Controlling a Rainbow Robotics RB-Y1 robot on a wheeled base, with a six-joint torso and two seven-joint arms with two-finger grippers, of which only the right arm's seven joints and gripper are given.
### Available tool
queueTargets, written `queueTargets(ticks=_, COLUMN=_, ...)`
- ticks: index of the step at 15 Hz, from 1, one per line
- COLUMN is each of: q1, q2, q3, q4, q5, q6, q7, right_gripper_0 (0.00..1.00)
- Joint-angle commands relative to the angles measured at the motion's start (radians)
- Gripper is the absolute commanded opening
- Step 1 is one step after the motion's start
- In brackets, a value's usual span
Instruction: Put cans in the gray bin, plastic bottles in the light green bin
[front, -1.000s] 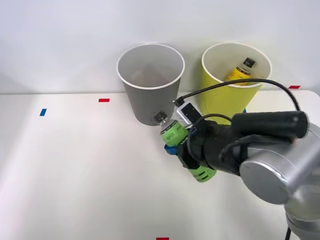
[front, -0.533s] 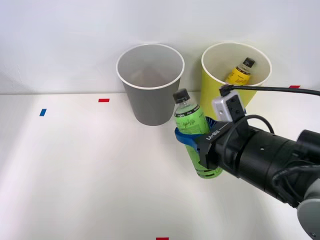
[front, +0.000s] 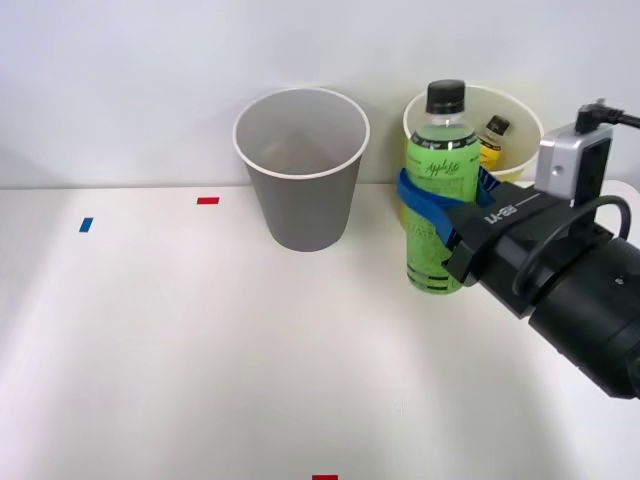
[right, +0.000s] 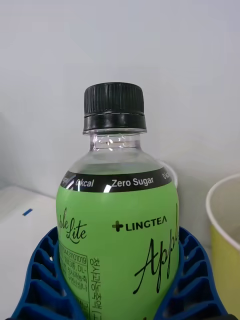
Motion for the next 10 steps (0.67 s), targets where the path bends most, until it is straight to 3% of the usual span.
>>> queueTargets(ticks=1, q1=-0.035, q2=0.005, q3=-0.043, q4=0.000, q5=-0.031, q6=-0.109, q7=-0.021, right_gripper_0=0.00)
queueTargets(ticks=3, q1=-0.094, q2=0.003, q3=-0.061, q4=0.053, q5=-0.079, q6=-0.167, q7=-0.018, right_gripper_0=0.00)
queueTargets(ticks=10, q1=-0.349, q2=0.017, q3=-0.152, q4=0.300, q5=-0.080, q6=-0.195, q7=-0.018, right_gripper_0=0.00)
